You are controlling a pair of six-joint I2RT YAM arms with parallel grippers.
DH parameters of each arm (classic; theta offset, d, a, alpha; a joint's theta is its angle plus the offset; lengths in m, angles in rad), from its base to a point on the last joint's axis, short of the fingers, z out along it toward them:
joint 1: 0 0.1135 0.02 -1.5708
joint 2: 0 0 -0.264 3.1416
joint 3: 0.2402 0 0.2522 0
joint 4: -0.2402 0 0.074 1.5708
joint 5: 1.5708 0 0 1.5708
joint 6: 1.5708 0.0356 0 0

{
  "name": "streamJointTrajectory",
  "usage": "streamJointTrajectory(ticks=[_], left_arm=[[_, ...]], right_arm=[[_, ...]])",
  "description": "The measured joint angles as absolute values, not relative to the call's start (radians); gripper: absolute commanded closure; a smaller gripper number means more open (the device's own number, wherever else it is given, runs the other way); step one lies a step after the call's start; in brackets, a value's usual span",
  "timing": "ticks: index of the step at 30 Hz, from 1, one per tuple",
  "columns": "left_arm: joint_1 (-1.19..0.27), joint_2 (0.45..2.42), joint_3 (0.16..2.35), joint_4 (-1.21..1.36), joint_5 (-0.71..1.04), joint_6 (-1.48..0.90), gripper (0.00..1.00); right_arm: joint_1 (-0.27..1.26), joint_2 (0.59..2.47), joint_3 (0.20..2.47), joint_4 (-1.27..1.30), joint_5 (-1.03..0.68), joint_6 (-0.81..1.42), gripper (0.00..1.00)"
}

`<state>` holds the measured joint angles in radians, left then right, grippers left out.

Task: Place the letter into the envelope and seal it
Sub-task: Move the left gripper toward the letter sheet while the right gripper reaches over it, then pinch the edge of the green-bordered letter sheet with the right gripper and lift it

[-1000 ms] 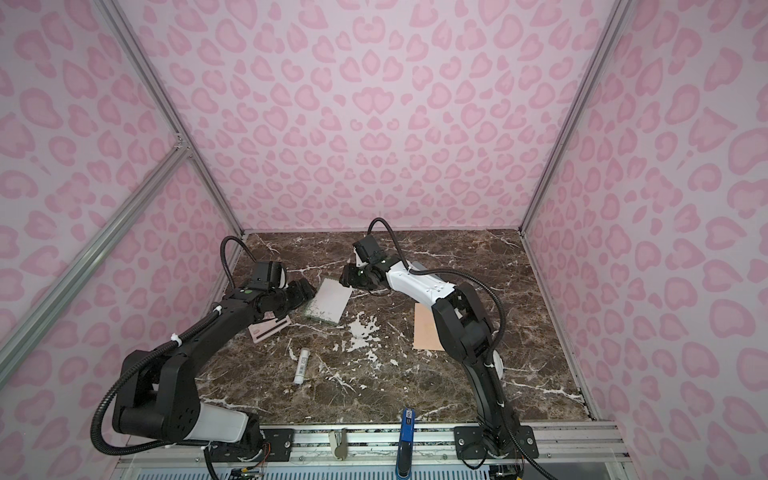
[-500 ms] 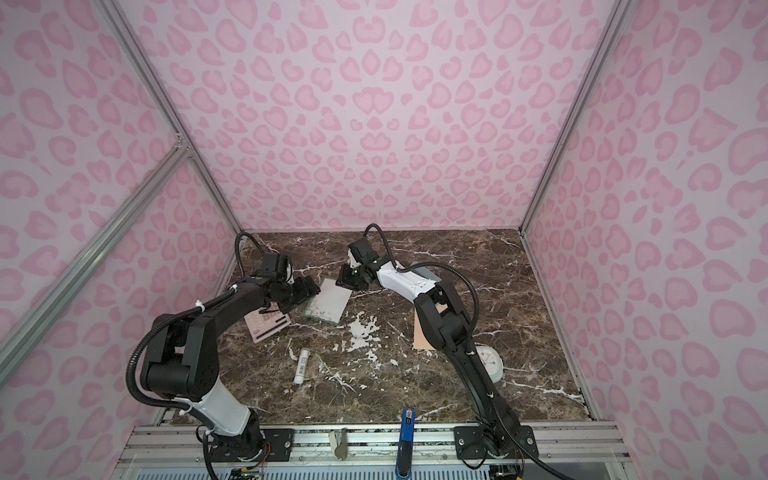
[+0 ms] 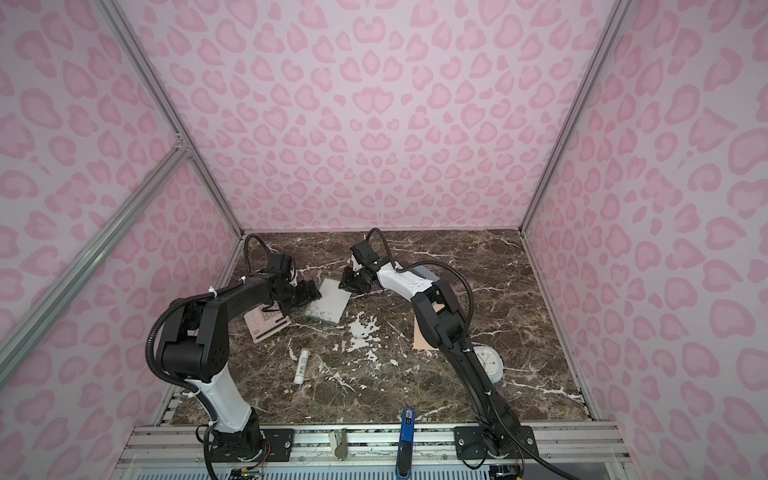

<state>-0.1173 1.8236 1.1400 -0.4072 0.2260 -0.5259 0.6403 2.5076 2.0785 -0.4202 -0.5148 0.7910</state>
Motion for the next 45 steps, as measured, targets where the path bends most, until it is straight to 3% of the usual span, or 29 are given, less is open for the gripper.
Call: streamJointTrajectory(ticks=[33, 45], left_arm=[[-0.112, 1.798, 1.036, -0.29, 0.367, -0.498, 0.28], [-0.098, 1.789, 1.019, -0.315, 0.404, -0.505, 0.46]], right_arm=[[0.638, 2.53, 2.094, -0.476, -0.467, 0.738, 0.82], [0.637, 2.53, 2.094, -0.476, -0.469, 0.73, 0.83]])
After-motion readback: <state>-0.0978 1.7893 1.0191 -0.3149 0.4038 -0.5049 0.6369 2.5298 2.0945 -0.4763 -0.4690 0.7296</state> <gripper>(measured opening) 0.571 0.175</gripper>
